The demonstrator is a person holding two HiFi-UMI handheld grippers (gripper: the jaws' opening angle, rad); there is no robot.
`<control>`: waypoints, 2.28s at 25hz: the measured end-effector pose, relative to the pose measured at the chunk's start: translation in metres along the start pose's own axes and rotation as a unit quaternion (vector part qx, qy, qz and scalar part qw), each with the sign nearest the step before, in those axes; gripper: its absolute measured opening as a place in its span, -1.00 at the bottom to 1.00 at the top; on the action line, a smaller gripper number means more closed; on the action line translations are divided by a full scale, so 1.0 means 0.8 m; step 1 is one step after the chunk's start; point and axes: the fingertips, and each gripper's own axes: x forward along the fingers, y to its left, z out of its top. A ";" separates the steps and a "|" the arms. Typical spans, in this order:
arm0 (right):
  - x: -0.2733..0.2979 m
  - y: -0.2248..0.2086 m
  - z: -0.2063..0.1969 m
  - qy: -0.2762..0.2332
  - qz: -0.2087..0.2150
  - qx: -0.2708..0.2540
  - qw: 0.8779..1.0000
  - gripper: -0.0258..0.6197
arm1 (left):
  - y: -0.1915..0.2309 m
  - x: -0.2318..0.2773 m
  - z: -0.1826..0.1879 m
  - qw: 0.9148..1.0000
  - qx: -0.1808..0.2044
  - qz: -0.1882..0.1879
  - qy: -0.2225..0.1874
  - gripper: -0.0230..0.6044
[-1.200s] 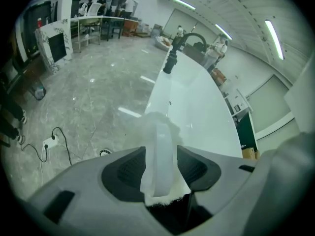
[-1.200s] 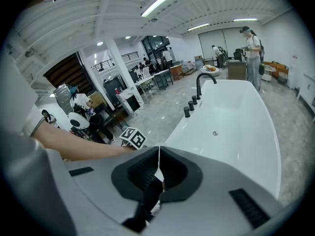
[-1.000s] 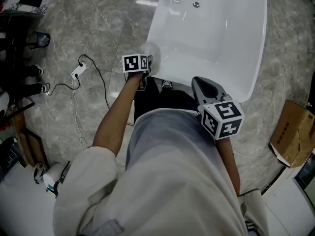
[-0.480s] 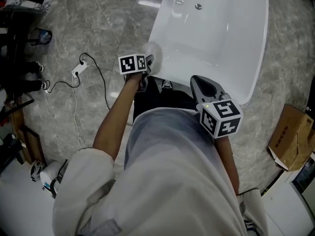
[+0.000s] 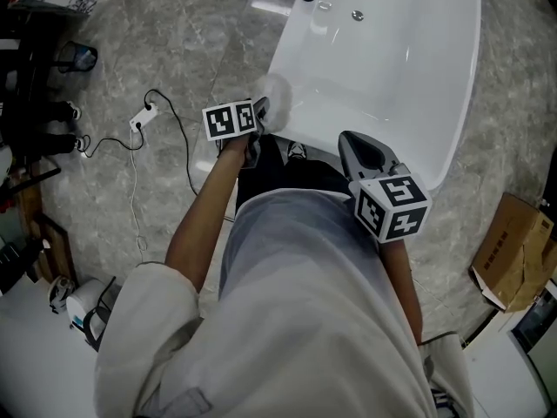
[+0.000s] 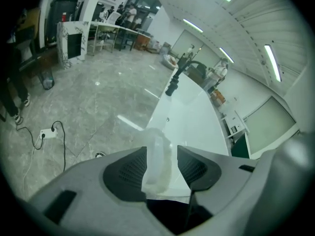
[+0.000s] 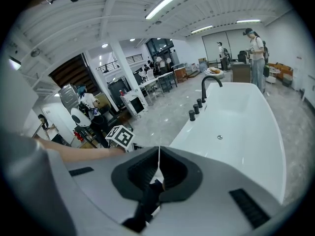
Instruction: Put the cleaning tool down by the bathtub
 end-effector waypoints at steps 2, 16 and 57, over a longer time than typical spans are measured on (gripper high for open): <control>0.001 0.000 0.003 -0.002 0.002 0.000 1.000 -0.88 | 0.001 -0.009 0.006 1.000 -0.006 0.001 -0.013 -0.33; 0.000 -0.011 0.025 -0.027 0.029 0.009 0.999 -0.88 | -0.027 -0.066 0.007 0.998 0.016 -0.008 -0.064 -0.70; -0.005 -0.024 0.029 -0.023 0.078 -0.038 0.996 -0.89 | -0.148 -0.229 0.017 0.976 0.072 -0.077 -0.192 -0.89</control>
